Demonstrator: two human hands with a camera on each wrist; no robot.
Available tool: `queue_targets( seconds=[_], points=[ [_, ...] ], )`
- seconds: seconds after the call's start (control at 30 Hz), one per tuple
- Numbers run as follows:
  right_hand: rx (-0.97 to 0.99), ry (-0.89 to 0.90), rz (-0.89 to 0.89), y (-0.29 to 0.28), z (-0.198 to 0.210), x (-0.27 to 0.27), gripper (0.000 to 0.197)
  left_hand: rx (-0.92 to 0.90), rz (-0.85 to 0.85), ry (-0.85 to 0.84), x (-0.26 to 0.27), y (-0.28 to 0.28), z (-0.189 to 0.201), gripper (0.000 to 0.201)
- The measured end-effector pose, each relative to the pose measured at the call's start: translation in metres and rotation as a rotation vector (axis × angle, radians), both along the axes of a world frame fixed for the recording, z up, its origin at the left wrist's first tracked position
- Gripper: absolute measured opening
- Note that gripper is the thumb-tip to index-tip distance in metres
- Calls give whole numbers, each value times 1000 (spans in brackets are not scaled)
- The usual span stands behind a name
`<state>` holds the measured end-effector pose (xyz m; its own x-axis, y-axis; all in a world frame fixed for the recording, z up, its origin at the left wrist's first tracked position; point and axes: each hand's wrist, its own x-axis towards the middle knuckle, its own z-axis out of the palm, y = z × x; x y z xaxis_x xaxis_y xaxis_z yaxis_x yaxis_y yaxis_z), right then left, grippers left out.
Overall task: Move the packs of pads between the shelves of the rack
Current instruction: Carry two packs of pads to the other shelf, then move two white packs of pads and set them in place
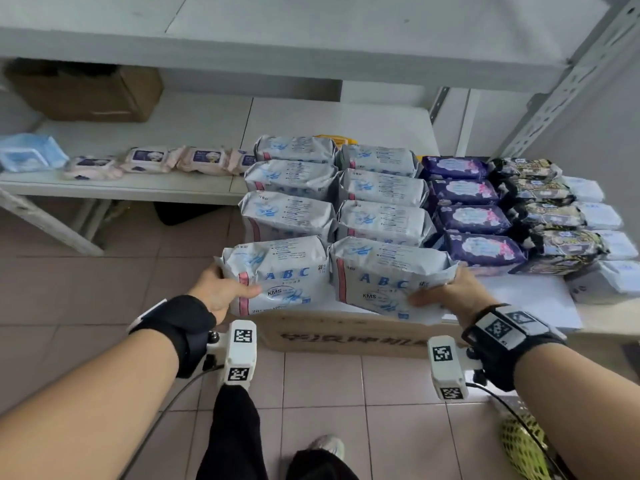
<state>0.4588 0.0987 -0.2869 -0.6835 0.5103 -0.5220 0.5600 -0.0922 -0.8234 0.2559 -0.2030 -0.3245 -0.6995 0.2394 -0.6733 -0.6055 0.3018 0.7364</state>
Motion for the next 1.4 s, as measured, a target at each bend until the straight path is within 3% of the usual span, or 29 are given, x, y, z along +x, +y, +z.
queue_targets(
  seconds=[0.23, 0.37, 0.53, 0.7, 0.77, 0.87, 1.13, 1.27, 1.4],
  points=[
    [73, -40, 32, 18, -36, 0, 61, -48, -36, 59, -15, 1, -30, 64],
    [203, -117, 30, 32, -53, 0, 60, -123, -90, 134, -20, 10, -37, 53],
    [357, -218, 4, 40, -61, 5, 52, -223, -179, 225, -29, 14, -41, 73],
    [434, -277, -16, 36, -59, 3, 42, -251, -157, 231, -36, 13, -47, 78],
    [468, -341, 7, 38, -54, 2, 37, -288, -170, 209, -39, 10, -47, 81],
    [441, -403, 2, 43, -42, 0, 44, -341, -110, 194, -39, 6, -40, 79],
    [373, -314, -121, 54, 30, -20, 51, -258, 72, 238, -67, 7, 27, 73],
    [418, -249, -107, 62, 65, -51, 53, -221, 33, 269, -96, 15, 64, 77],
    [429, -239, -81, 66, 77, -90, 58, -207, -45, 248, -128, 26, 75, 83]
  ],
)
